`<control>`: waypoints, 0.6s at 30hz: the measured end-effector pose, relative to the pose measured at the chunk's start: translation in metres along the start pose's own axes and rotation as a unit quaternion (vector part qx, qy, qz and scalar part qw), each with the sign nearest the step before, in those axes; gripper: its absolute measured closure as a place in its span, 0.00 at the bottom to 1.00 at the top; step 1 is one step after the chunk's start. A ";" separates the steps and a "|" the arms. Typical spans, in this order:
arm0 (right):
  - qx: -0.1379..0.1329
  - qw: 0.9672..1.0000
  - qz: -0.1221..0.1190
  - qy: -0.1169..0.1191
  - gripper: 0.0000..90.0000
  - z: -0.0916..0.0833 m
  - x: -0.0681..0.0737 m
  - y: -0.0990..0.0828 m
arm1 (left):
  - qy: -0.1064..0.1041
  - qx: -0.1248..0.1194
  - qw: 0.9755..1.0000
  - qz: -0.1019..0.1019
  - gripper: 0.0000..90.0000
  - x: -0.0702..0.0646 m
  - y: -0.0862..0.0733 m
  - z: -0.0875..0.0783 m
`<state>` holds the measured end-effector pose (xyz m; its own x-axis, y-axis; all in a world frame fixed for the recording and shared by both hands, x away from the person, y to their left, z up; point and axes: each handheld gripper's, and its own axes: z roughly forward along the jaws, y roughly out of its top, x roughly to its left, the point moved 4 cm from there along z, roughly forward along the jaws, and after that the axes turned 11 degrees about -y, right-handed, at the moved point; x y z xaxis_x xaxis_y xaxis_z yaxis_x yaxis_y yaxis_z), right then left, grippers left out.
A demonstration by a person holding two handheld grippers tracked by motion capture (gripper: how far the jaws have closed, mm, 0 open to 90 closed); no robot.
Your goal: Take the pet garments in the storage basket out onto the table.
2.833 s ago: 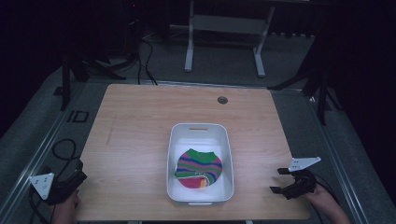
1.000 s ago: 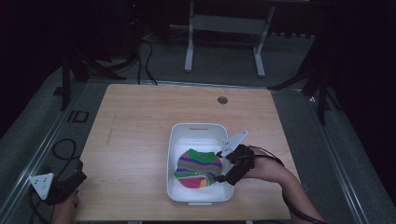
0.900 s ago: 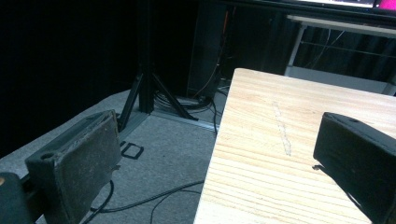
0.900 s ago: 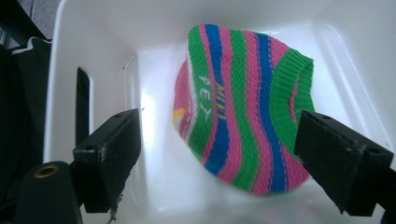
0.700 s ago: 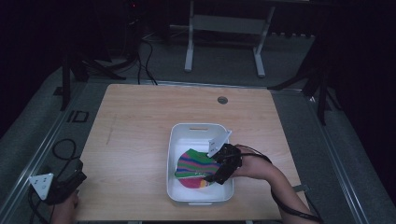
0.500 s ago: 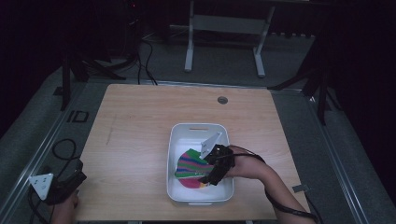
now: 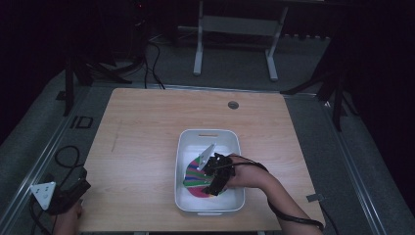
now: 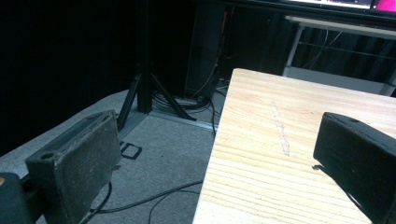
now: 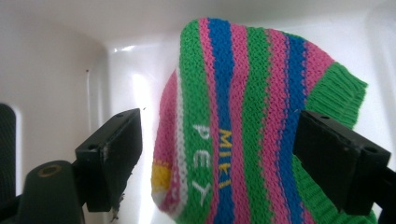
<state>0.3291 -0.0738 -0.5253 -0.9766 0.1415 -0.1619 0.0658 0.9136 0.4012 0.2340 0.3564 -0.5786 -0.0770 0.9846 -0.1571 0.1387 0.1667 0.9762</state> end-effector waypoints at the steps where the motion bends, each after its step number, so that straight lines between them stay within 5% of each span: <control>1: 0.004 1.000 -0.004 0.000 0.17 0.002 0.002 0.001 | 0.000 0.000 1.000 0.000 0.01 0.000 0.000 0.000; 10: 0.048 0.998 -0.037 -0.001 0.22 0.018 0.011 0.010 | 0.000 0.001 1.000 0.001 0.01 0.000 0.000 0.000; 15: 0.085 0.994 -0.070 -0.010 0.29 0.036 0.016 0.010 | 0.000 0.001 1.000 0.001 0.01 0.000 0.000 0.000; 18: 0.080 0.993 -0.081 -0.037 0.53 0.037 0.017 0.011 | -0.001 0.002 1.000 0.001 0.01 0.000 0.000 0.000</control>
<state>0.3210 -0.0476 -0.5573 -0.9598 0.0090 -0.2807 -0.0545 0.9745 0.2178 0.2343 0.3564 -0.5787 -0.0755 0.9849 -0.1559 0.1418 0.1653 0.9760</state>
